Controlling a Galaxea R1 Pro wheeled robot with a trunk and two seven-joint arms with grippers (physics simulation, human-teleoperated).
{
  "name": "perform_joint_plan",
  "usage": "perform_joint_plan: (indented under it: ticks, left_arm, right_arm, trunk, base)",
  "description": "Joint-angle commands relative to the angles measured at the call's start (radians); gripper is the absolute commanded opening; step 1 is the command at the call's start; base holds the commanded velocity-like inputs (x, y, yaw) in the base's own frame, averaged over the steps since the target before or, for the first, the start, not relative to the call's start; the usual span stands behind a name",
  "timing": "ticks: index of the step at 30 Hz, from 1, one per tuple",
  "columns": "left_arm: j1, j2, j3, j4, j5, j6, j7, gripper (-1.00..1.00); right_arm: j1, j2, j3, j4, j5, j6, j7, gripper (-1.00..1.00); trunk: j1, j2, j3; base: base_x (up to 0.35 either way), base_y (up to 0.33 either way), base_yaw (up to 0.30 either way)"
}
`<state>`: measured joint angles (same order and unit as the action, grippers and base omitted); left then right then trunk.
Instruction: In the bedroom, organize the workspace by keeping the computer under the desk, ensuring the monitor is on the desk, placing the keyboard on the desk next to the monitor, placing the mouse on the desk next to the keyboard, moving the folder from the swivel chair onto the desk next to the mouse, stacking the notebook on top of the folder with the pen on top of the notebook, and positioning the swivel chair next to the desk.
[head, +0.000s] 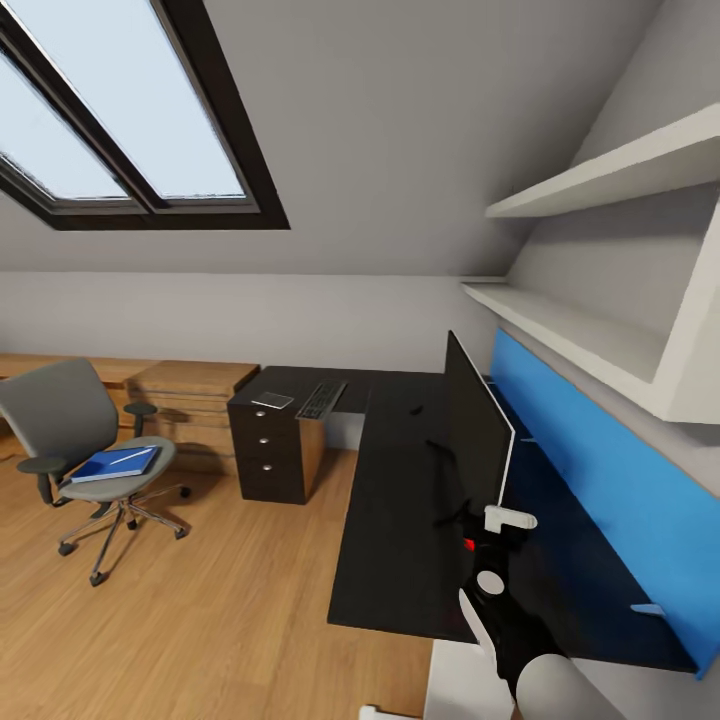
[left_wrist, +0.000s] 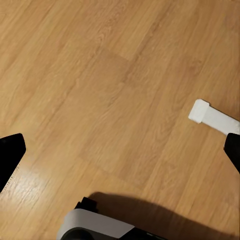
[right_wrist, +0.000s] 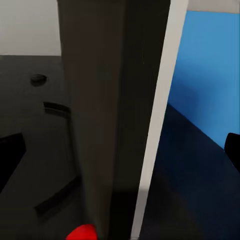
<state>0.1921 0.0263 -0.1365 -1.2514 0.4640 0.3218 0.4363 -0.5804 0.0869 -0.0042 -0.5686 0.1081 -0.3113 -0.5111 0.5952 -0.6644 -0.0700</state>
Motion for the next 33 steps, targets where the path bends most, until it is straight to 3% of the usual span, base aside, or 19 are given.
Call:
perform_joint_plan:
  ticks: [1,11,17,33]
  left_arm:
    - [0.000,0.001,-0.003,-0.002,0.009,0.002,0.009,1.00]
    - [0.000,0.001,-0.003,-0.001,0.008,0.001,0.008,1.00]
    - [0.000,0.001,-0.002,0.000,0.010,0.002,0.009,1.00]
    - [0.000,0.001,-0.002,0.000,0.010,0.002,0.009,1.00]
  right_arm:
    - [-0.001,0.000,0.000,0.001,0.010,0.001,-0.007,1.00]
    - [-0.001,0.000,0.000,0.001,0.012,0.001,-0.004,1.00]
    - [-0.001,-0.004,-0.003,-0.004,0.015,0.001,0.081,1.00]
    - [-0.001,-0.003,-0.003,-0.004,0.015,0.001,0.083,1.00]
  trunk:
    - [0.000,-0.002,-0.002]
    - [0.000,-0.002,-0.002]
    - [0.000,-0.002,-0.002]
    - [0.000,-0.002,-0.002]
  base:
    - [0.000,0.102,0.000]
    - [0.083,0.084,0.000]
    - [0.031,0.017,0.000]
    - [-0.075,0.038,0.000]
